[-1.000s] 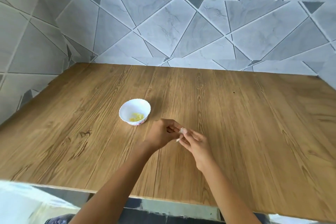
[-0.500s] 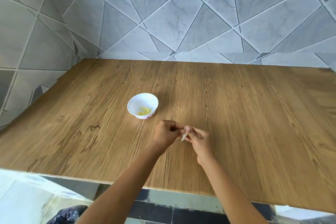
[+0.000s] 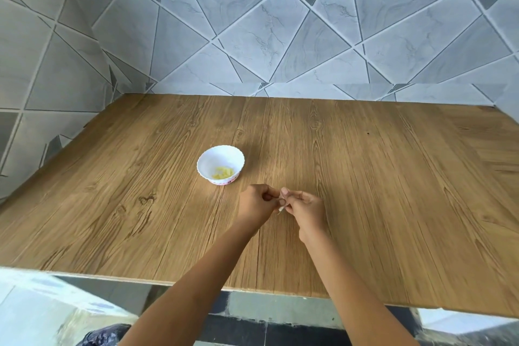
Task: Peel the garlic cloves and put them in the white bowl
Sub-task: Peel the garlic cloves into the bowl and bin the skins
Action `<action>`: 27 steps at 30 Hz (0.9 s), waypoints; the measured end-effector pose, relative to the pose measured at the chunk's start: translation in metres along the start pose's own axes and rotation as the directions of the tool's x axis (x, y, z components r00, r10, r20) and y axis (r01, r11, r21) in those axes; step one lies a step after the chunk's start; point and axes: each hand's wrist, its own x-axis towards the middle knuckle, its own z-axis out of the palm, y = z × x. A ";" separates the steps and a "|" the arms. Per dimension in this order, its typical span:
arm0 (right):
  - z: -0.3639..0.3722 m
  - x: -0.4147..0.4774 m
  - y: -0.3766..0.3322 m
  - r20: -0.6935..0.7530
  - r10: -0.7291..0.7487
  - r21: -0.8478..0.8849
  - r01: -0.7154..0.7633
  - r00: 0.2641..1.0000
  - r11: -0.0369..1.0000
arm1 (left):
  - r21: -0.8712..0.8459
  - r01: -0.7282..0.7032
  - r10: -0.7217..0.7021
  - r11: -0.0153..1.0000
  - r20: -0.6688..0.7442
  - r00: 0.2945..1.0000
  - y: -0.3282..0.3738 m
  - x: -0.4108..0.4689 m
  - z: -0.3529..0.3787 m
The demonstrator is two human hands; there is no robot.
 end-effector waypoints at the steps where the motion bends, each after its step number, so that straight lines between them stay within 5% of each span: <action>1: 0.002 0.001 0.001 -0.026 -0.004 -0.018 0.003 1.000 1.000 | 0.014 0.002 -0.002 1.000 -0.010 1.000 0.000 0.000 0.001; 5: 0.004 0.000 0.001 -0.058 0.012 -0.008 -0.013 0.998 1.000 | 0.035 -0.018 0.018 0.999 0.007 1.000 0.000 -0.001 0.001; 10: -0.009 0.001 -0.019 0.154 0.179 0.109 -0.197 0.972 0.974 | 0.100 -0.098 0.089 0.990 0.091 0.992 0.005 0.010 -0.009; 27: -0.011 0.013 -0.018 0.183 0.093 0.068 -0.107 0.979 0.992 | 0.101 -0.098 0.085 0.990 0.123 0.989 0.004 0.024 -0.008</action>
